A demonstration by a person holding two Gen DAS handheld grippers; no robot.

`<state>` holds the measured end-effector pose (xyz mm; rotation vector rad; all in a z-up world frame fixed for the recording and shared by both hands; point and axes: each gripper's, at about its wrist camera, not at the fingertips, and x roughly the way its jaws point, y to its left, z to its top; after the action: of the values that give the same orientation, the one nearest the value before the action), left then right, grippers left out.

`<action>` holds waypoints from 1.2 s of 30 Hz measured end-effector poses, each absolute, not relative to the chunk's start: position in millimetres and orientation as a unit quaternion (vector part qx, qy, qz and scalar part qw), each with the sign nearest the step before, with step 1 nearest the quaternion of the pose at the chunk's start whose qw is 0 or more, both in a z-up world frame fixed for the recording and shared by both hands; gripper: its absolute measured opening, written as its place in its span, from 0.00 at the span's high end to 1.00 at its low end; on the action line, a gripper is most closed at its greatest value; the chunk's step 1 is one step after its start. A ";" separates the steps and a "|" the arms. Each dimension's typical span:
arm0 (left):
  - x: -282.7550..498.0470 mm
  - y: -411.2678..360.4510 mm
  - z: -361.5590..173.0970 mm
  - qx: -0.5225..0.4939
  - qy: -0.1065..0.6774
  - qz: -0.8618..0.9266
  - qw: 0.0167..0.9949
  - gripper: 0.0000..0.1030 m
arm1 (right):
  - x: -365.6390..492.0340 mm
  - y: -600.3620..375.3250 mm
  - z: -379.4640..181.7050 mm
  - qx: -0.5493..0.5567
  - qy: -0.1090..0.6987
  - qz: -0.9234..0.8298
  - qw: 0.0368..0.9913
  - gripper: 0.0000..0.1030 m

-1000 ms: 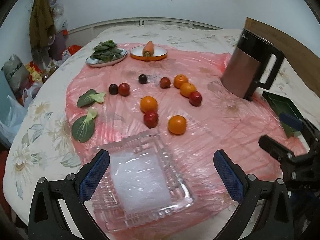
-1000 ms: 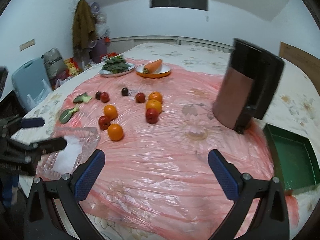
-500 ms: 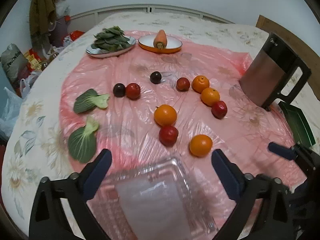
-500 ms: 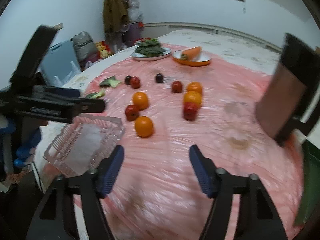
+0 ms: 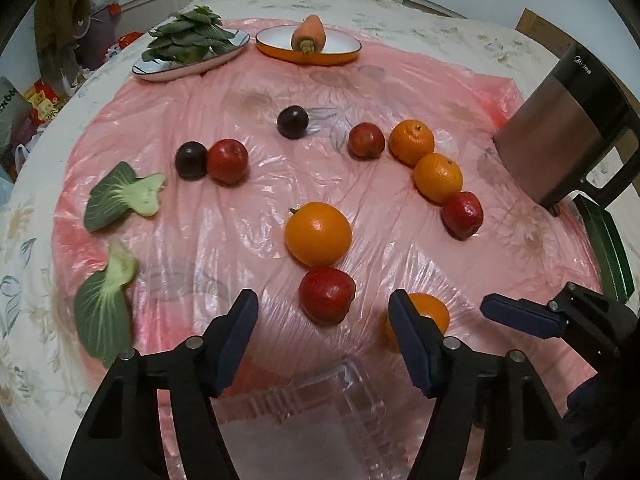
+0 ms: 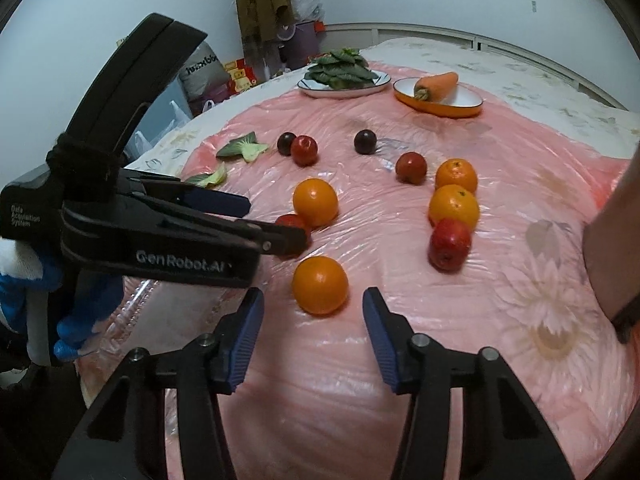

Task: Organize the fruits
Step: 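Grasp a red apple with the left gripper while the right gripper grasps an orange, then carry the apple and orange to the green tray and release both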

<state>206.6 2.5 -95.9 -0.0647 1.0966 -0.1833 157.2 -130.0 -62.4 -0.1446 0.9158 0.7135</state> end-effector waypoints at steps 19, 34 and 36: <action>223.5 1.9 -119.7 -0.040 0.540 -0.092 0.836 0.72 | 186.0 -110.6 -95.7 -0.101 0.466 0.352 0.806 0.59; 215.6 5.8 -104.2 -0.060 0.528 -0.093 0.842 0.73 | 182.0 -132.1 -84.2 -0.057 0.460 0.338 0.819 0.63; 212.6 7.0 -98.6 -0.062 0.523 -0.091 0.845 0.73 | 179.8 -142.0 -79.5 -0.045 0.458 0.328 0.825 0.63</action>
<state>212.7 7.0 -98.6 -0.1316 1.1045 -0.1927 179.8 -142.0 -79.5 -0.0964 0.9725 0.6962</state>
